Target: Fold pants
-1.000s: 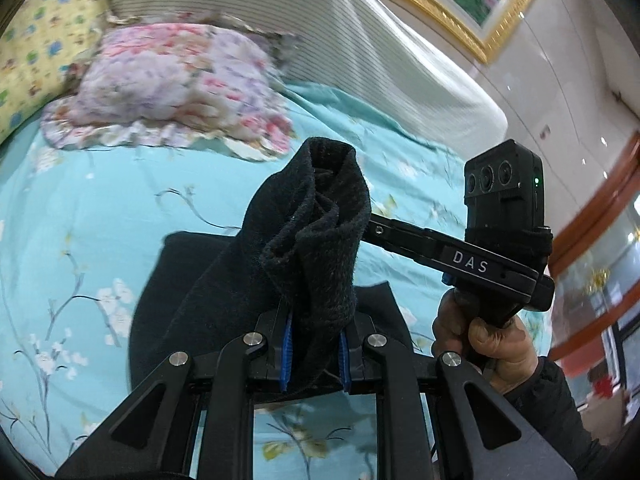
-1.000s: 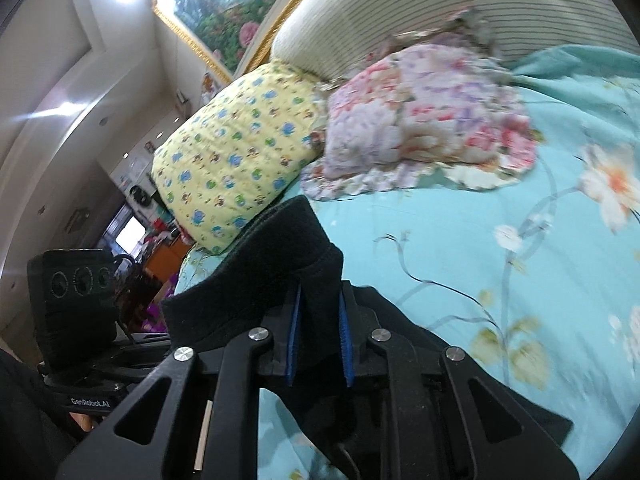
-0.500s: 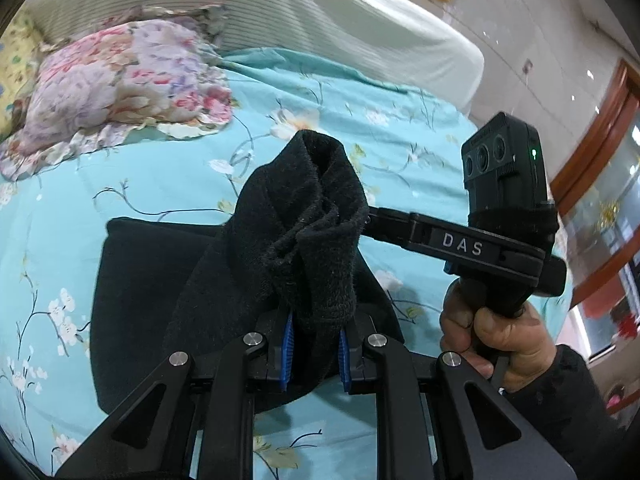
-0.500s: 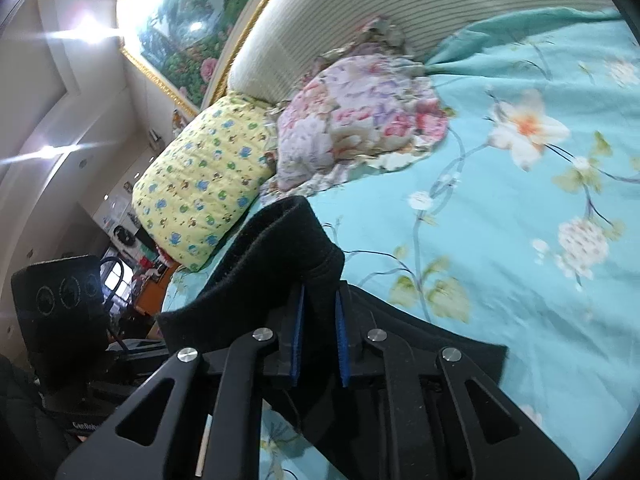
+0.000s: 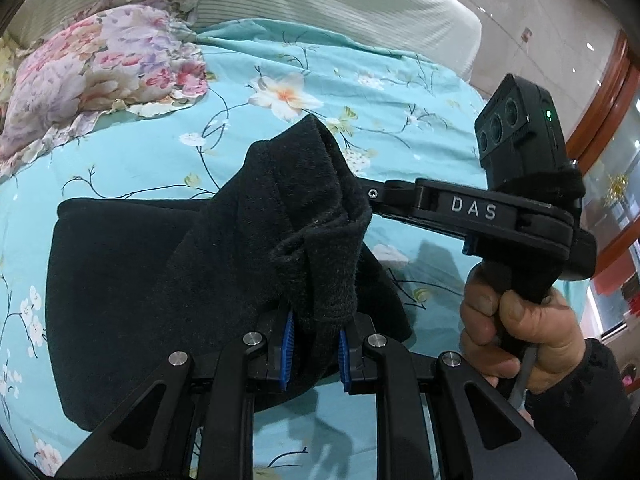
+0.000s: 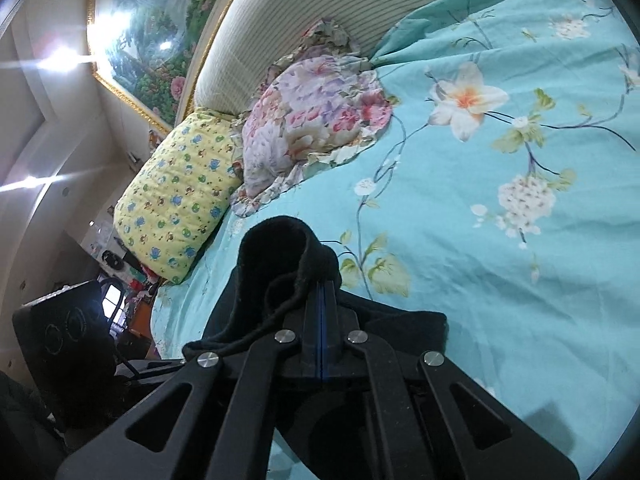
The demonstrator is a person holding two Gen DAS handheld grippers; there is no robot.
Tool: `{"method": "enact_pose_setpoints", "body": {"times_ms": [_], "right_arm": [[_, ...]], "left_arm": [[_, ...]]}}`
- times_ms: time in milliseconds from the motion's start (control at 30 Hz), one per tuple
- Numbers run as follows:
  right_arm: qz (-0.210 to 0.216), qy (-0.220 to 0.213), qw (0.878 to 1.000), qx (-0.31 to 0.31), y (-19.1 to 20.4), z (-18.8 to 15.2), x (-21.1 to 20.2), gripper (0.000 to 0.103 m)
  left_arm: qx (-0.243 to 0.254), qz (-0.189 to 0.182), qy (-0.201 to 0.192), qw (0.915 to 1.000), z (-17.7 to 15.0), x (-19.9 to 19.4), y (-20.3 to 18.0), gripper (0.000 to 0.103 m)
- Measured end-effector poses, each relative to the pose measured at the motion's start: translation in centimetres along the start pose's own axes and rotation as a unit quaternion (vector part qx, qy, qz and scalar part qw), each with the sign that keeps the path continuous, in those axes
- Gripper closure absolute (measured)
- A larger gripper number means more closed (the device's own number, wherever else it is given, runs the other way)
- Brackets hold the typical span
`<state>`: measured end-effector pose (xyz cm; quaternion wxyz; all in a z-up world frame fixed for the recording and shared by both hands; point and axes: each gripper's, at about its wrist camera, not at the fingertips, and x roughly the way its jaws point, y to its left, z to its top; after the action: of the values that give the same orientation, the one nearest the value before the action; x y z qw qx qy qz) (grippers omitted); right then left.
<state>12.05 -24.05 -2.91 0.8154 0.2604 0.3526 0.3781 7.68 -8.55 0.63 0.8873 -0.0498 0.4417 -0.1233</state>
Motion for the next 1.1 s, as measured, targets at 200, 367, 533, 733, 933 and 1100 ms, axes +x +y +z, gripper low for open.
{"method": "enact_pose_setpoints", "body": {"times_ms": [200,367,533,733,933,1100], "right_arm": [[-0.045,-0.010,0.998,0.030,-0.7,-0.5,-1.0,0.102],[-0.079,-0.021,0.996,0.046,-0.5,-0.8,-2.3,0.069],[-0.088,-0.051,0.994,0.048,0.5,-1.3,-3.8,0.021],[-0.099,-0.054,0.993,0.039,2.4,-1.6,-4.0,0.020],[-0.118,-0.049,0.991,0.028,4.0,-2.1,-3.6,0.015],[-0.149,-0.044,0.988,0.014,5.4,-2.4,-3.0,0.008]], "left_arm": [[-0.001,-0.036,0.006,0.9993,0.0,-0.4,0.2,0.062],[-0.003,-0.070,0.001,0.9975,-0.3,-1.8,0.3,0.052],[-0.019,-0.077,-0.008,0.9968,-0.7,-3.7,1.4,0.047],[-0.049,-0.072,-0.028,0.9958,-0.8,-6.1,3.9,0.045],[-0.091,-0.059,-0.037,0.9934,-1.0,-7.3,7.3,0.042],[-0.126,-0.045,-0.043,0.9901,-1.4,-7.8,10.1,0.040]]}}
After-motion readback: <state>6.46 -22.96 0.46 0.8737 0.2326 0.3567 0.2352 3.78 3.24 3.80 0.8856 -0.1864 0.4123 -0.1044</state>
